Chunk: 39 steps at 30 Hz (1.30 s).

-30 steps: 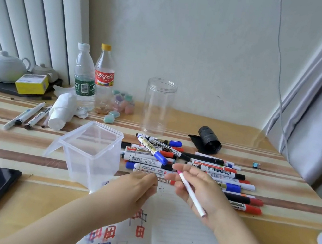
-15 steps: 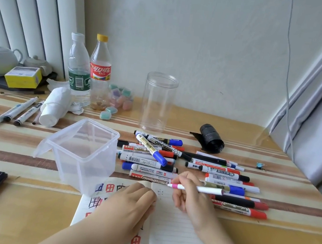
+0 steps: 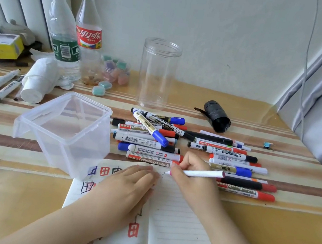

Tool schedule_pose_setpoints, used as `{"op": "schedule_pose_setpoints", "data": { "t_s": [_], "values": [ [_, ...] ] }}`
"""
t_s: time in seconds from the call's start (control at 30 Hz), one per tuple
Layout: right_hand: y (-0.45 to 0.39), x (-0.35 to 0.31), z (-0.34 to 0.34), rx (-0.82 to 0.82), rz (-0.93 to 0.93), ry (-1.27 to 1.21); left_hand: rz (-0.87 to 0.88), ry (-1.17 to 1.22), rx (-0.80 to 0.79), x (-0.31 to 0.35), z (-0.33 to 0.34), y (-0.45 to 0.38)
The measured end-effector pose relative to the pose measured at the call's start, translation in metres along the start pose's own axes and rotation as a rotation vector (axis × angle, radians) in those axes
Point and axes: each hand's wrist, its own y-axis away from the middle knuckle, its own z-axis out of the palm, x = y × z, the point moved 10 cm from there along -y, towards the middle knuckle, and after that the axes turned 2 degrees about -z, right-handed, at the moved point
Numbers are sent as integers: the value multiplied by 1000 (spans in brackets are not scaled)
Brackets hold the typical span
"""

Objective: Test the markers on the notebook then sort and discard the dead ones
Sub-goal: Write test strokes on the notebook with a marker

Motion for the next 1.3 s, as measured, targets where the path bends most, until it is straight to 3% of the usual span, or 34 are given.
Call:
{"op": "schedule_pose_setpoints", "data": {
  "t_s": [1.3],
  "values": [
    [4,5,3,-17,29,18,-20,4,16,0,-4,0]
  ]
}}
